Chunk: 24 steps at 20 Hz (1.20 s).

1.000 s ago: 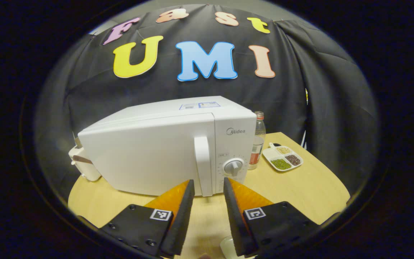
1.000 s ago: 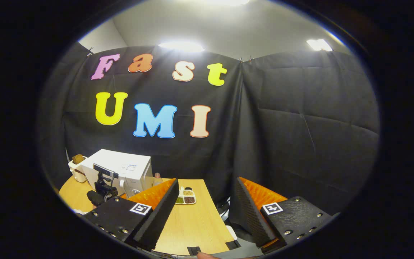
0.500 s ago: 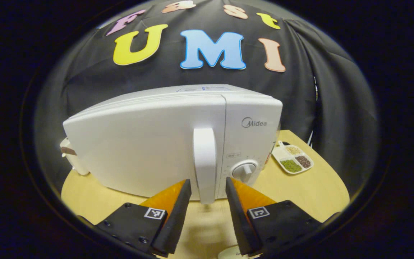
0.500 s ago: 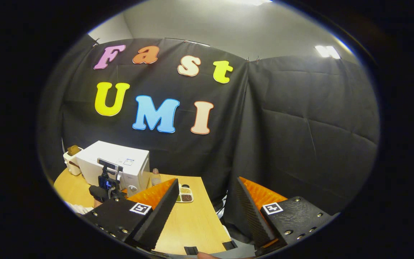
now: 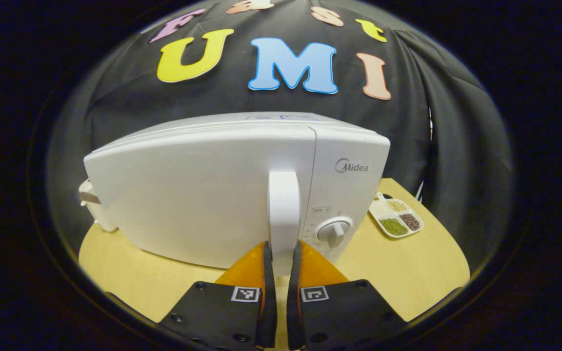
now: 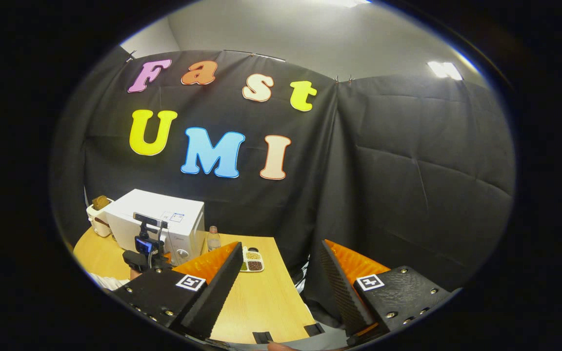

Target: Open the microwave oven with the left hand, put the food in, and close the microwave oven.

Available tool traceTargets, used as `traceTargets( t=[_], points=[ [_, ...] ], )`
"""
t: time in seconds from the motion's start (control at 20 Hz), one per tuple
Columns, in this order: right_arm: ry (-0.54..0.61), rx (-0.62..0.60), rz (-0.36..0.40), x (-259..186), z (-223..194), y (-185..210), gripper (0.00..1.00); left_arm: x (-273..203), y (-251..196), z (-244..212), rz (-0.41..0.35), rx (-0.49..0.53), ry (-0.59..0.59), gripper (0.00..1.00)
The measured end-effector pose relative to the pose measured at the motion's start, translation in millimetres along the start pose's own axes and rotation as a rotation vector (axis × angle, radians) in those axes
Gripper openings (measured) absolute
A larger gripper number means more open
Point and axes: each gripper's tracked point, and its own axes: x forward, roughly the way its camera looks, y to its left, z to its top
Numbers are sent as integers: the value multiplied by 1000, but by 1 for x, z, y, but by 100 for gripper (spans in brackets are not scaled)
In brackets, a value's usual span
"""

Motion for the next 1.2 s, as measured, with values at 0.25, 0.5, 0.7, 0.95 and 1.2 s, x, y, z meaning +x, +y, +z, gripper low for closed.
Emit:
traceTargets(
  t=[0.25,0.5,0.7,0.95,1.2],
  points=[
    [4,32,-21,-3,-4,-14,97,-49,8,-24,37,18,-31,10],
    [10,58,31,-1,-11,-6,96,-127,40,-63,37,3,-7,12],
    [-12,85,145,-4,-6,19,96,-174,72,-87,74,-22,15,12],
    [-34,94,285,-18,-12,38,96,-229,119,-115,172,-97,75,15],
    [-18,109,383,-24,-33,55,96,-278,175,-115,279,-133,79,13]
  ],
)
